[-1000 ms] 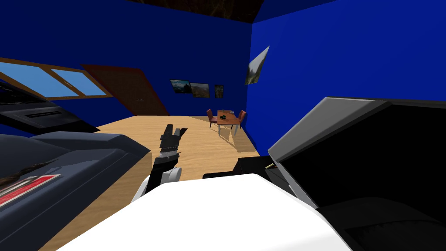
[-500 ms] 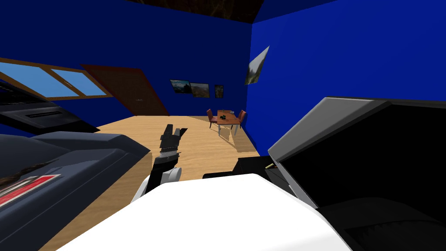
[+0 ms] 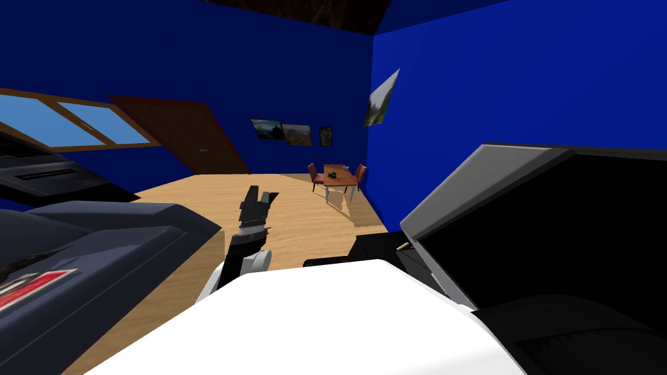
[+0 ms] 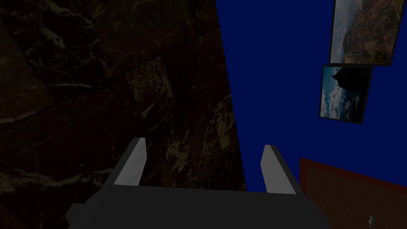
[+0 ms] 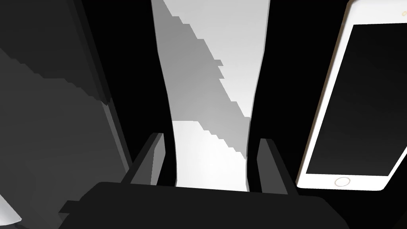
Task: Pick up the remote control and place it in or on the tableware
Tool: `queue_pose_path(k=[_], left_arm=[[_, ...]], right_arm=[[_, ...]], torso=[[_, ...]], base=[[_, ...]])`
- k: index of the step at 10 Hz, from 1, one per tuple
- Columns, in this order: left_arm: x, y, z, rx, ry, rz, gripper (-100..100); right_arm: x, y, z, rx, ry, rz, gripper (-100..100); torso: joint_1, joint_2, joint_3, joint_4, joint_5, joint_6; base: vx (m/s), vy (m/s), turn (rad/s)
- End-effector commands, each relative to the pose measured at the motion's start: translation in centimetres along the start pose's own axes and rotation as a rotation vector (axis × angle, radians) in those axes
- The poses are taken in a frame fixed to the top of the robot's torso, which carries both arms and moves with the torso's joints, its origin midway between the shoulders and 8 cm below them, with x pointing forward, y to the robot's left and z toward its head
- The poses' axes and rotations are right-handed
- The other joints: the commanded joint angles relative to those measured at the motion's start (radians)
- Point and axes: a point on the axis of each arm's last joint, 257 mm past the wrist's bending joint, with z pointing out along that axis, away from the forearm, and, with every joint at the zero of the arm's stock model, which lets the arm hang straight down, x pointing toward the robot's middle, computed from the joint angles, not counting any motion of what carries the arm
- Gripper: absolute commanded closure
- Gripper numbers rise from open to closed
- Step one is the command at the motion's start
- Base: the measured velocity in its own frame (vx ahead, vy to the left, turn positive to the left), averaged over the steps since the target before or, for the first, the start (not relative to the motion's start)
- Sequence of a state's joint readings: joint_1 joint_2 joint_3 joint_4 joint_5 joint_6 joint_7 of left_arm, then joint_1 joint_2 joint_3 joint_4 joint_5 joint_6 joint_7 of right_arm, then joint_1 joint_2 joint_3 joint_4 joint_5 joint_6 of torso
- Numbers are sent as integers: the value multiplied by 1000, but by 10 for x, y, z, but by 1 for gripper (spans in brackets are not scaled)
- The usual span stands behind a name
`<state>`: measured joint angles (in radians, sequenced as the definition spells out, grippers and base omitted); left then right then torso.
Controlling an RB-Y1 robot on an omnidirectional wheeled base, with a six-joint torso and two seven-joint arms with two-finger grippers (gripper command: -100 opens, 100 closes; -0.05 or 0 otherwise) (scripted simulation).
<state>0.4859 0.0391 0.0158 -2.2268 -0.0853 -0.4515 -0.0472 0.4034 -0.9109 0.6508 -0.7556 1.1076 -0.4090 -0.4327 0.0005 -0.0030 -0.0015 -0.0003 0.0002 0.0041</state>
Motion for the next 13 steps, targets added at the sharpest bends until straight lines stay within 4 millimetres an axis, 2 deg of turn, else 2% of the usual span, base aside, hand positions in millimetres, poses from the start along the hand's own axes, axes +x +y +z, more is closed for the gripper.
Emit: queue_pose_path(k=[1, 2, 5, 6, 10, 13], left_arm=[[0, 0, 0, 0, 0, 0, 0], [0, 0, 0, 0, 0, 0, 0], [0, 0, 0, 0, 0, 0, 0], [0, 0, 0, 0, 0, 0, 0], [0, 0, 0, 0, 0, 0, 0], [0, 0, 0, 0, 0, 0, 0]], right_arm=[[0, 0, 0, 0, 0, 0, 0], [1, -18, -9, 25, 8, -8, 100], [0, -72, -43, 93, 36, -48, 100], [0, -72, -43, 93, 36, -48, 100], [-12, -117, -80, 136, 67, -109, 100], [-23, -134, -100, 143, 88, -149, 100]], torso=[[0, 0, 0, 0, 0, 0], [-1, 0, 0, 0, 0, 0], [13, -1, -1, -1, 5, 0], [14, -1, -1, -1, 5, 0], [15, -2, -2, -2, 6, -1], [16, -2, -2, -3, 7, 1]], base=[[0, 0, 0], [6, 84, 0], [7, 189, -33], [1, 136, -13], [16, 137, -43], [10, 96, -57]])
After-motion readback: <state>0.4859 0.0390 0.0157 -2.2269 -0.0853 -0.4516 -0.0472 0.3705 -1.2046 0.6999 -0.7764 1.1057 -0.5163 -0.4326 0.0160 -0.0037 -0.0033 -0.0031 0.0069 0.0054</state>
